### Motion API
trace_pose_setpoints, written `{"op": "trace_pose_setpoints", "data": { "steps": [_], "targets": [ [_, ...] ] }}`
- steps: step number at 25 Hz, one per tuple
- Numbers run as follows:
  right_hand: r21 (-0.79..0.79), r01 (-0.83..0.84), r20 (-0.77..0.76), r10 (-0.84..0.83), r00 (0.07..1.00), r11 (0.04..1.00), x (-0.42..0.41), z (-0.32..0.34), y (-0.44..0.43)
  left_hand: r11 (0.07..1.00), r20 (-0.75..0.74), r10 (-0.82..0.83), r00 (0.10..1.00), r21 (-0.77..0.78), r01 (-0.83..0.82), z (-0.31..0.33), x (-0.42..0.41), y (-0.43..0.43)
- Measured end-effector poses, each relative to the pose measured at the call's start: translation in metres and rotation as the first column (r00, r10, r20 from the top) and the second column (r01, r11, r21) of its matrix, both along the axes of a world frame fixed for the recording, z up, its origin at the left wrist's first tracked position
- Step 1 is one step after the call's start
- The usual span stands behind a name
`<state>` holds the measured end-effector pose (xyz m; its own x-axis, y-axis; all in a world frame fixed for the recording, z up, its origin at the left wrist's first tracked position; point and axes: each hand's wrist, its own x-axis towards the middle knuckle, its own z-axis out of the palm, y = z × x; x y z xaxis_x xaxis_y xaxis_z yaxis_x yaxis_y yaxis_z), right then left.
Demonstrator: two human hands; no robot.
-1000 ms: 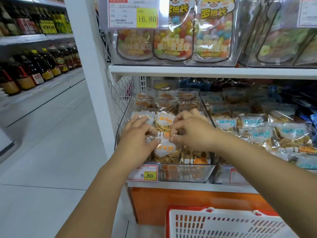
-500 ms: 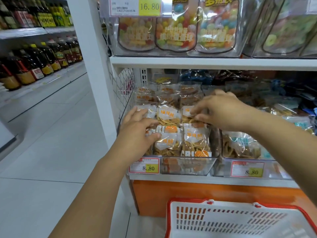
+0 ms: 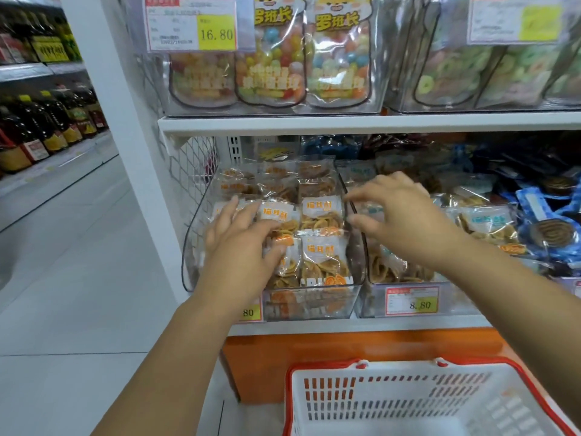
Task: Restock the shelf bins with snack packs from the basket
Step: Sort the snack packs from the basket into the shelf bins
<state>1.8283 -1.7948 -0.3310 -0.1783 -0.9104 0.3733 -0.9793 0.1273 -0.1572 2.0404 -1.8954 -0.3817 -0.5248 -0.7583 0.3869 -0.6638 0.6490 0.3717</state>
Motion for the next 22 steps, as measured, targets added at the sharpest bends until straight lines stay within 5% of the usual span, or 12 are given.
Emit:
{"op": "trace_pose_setpoints", "data": {
  "steps": [5,13,18,22],
  "targets": [
    [0.015,0.243,0.093,-0.243,0.965,0.97,-0.055,-0.021,0.064,0.989,0.132,-0.136,0.982,-0.04,0.143,-0.003,-0.031,0.037],
    [0.259,0.192,-0.088,-0.174,0.981,0.947,-0.049,-0.059,0.089,0.934,0.313,-0.271,0.91,-0.142,0.327,-0.007,-0.087,0.089],
    [0.224,0.162,-0.079,-0.147,0.986,0.961,-0.059,-0.058,0.085,0.952,0.347,-0.209,0.914,-0.143,0.271,-0.005,-0.098,0.092],
    [-0.015,0.26,-0.113,-0.26,0.959,0.965,-0.061,-0.057,0.096,0.939,0.348,-0.237,0.907,-0.157,0.306,-0.004,-0.107,0.1]
  ]
}}
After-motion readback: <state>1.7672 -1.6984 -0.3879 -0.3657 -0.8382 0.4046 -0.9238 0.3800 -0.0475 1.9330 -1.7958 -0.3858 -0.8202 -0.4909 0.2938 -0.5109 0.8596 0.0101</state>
